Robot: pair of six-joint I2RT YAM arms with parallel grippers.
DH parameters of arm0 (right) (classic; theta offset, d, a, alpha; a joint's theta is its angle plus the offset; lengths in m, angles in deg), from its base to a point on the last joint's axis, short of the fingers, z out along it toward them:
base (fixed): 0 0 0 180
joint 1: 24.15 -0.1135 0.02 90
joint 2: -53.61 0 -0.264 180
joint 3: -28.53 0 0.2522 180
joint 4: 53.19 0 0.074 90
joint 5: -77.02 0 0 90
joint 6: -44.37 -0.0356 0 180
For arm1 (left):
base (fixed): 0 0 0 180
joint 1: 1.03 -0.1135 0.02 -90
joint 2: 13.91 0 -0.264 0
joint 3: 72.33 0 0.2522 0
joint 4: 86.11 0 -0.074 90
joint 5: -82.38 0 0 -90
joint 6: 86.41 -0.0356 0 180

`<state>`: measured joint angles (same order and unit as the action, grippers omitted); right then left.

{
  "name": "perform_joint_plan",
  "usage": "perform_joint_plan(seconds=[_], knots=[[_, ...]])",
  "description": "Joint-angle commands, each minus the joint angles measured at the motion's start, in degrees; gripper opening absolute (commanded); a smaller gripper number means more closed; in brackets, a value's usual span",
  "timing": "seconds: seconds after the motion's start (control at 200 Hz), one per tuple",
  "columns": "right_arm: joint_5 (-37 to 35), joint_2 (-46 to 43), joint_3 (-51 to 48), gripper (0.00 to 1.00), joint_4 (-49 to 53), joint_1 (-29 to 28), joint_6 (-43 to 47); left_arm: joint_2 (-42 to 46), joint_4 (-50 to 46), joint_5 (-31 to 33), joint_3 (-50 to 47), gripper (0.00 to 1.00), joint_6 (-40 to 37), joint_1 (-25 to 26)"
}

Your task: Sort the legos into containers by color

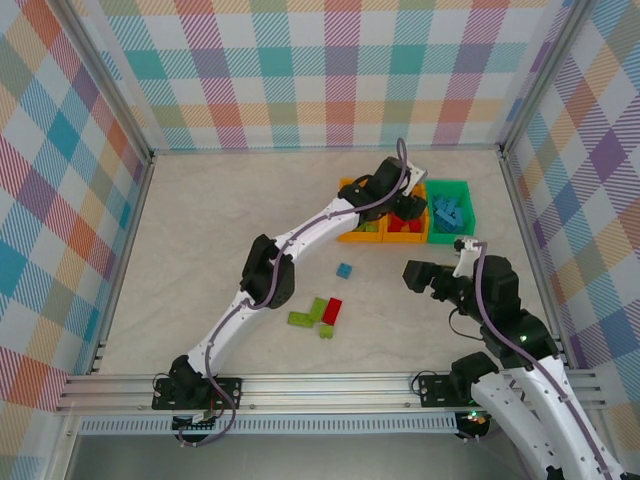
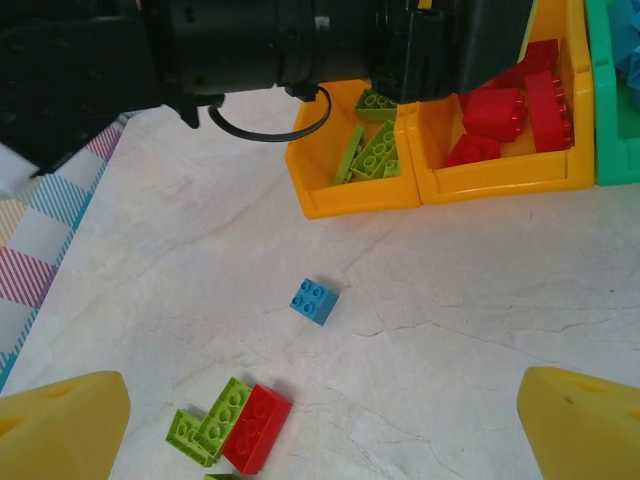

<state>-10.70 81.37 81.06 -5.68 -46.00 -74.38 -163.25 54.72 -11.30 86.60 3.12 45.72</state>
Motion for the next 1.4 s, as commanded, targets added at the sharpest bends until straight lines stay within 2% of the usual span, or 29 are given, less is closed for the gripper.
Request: perform_joint_plan(seconds=[0.0,0.11,0.305,0.37,0.49,0.55,0.72,0.8,0.88,0.97,1.085,1.145,1.285,1.4], knots=[[-0.5,-0.4,-0.3,1.0,1.2,-0.3,-1.0,1.3,4.6,2.1,3.0,0.64,1.0,-0.7],[-0.4,0.1,-0.1,1.0,1.0,-0.3,-1.1,3.3,3.8,1.0,3.0,0.78,1.1,-0.5],[-0.6,1.1,-0.6,1.0,0.0,-0.3,-1.4,11.9,-5.4,-1.1,0.8,0.83,0.0,0.3],[-0.6,2.1,-0.4,1.0,0.2,-0.3,-1.7,18.8,-4.5,-2.1,-8.7,0.84,-0.5,1.0],[0.9,5.7,0.5,1.0,0.0,-0.3,-1.4,37.4,11.6,-0.9,-37.8,0.85,-3.4,2.8],[2.0,7.7,0.8,1.0,-0.5,-0.3,-1.2,45.7,15.5,0.5,-48.8,0.85,-4.2,3.4],[3.7,10.8,0.0,1.0,-3.8,-0.4,-1.5,62.9,7.6,8.0,-67.0,0.85,-5.2,5.5],[4.8,12.1,-0.6,1.0,-6.3,-0.4,-1.6,69.4,3.7,11.1,-74.0,0.85,-3.1,6.2],[5.8,13.9,-0.5,1.0,-7.3,-0.4,-1.7,74.9,-0.6,14.1,-79.4,0.85,1.7,6.3],[6.8,15.5,-0.6,1.0,-8.3,-0.4,-1.7,79.4,-5.2,20.4,-84.5,0.84,9.7,6.1],[8.1,17.2,-0.9,1.0,-9.8,-0.5,-2.1,82.1,-11.3,26.1,-90.4,0.8,26.2,4.7],[8.7,18.1,-0.6,1.0,-9.8,-0.5,-2.1,82.8,-12.7,24.7,-93.4,0.79,35.3,3.4],[9.7,19.0,-0.4,1.0,-9.7,-0.7,-2.1,81.5,-8.0,16.6,-99.9,0.78,54.6,1.8],[9.7,18.4,-0.3,1.0,-8.9,-0.9,-2.2,76.1,-8.6,14.2,-99.6,0.78,64.6,1.0]])
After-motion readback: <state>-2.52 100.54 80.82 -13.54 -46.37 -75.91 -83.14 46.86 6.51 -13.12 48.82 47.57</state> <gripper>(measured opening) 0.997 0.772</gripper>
